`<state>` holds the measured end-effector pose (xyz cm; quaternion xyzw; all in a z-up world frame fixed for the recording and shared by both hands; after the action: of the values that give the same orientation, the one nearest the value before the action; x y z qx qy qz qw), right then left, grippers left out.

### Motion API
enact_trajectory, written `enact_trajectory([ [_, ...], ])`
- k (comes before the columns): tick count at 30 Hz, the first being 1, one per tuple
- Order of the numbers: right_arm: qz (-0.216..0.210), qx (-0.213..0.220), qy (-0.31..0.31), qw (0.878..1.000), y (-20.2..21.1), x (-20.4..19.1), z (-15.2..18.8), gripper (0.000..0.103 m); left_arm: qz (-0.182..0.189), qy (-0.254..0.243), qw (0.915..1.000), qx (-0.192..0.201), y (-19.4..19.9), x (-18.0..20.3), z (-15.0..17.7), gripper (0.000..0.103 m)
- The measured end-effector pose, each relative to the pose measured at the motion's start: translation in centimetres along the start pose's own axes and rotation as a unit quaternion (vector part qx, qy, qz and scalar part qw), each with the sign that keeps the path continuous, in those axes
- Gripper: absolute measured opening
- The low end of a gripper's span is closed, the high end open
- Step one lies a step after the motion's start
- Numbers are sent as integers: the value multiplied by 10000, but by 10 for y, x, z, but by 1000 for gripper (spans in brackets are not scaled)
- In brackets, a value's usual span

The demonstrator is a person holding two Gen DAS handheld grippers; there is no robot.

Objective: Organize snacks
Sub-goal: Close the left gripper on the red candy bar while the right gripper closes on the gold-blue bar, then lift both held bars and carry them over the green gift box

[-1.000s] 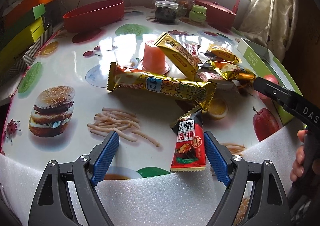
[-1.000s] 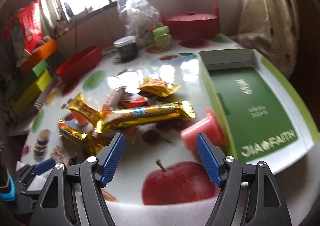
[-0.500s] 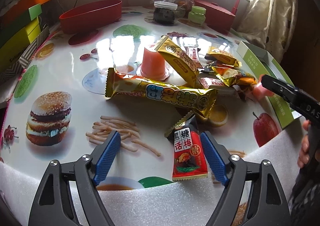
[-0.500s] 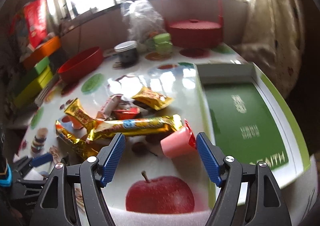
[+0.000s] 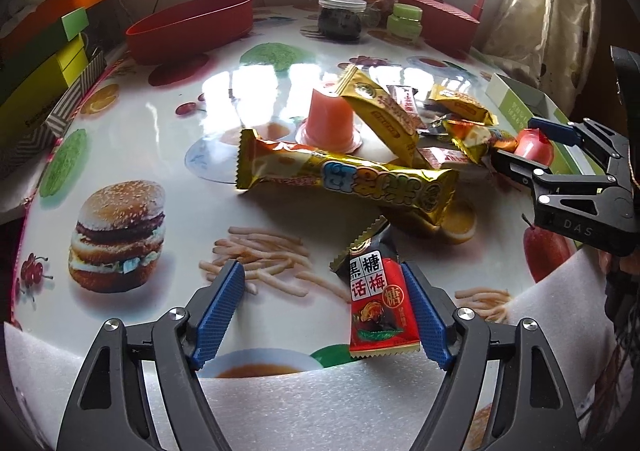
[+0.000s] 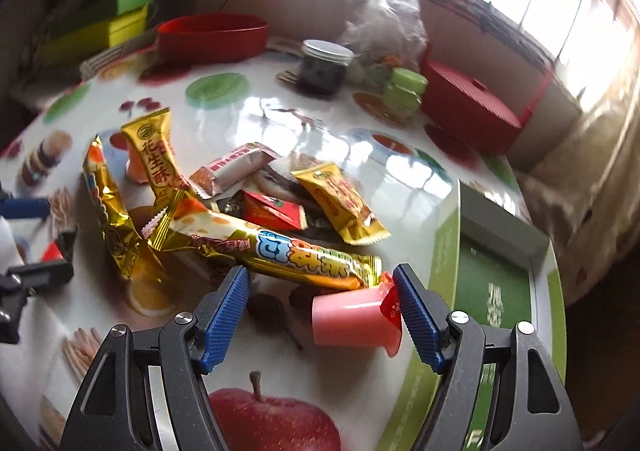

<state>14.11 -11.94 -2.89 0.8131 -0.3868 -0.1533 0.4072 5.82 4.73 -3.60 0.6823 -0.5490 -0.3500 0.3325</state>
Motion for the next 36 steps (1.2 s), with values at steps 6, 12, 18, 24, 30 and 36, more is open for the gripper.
enact_trajectory([
  [6,49,1,541,9985,-9,-11,-9,74,84,47,10000,-9,1,-4,0,78],
  [12,-154,-91,790,9967,-21,-16,-18,65,227,10,9997,13,3,-7,-3,53],
  [18,-263,-56,642,9976,-23,-18,-18,48,323,-17,9995,37,3,-4,-5,37],
  [24,-457,82,370,9982,-18,-16,-19,29,448,-17,9990,28,2,-1,-8,31],
  [30,-1090,218,-326,9933,-8,-10,-21,17,459,11,9989,35,1,-1,-10,30],
  [36,-952,113,-234,9951,-11,-9,-24,31,612,5,9981,-41,0,-1,-10,30],
])
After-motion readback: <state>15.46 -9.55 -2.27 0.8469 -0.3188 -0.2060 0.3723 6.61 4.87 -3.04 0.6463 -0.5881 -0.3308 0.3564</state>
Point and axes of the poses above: each gripper's, at about its wrist camera, not at the fingertips, and y roughly against the way its jaws point, x to its right, z to its underside, the point moved 5 cm from there along -y, roughly the way its jaws point, and after that the axes turned 13 degrees about -z, right-handed, at the moved point
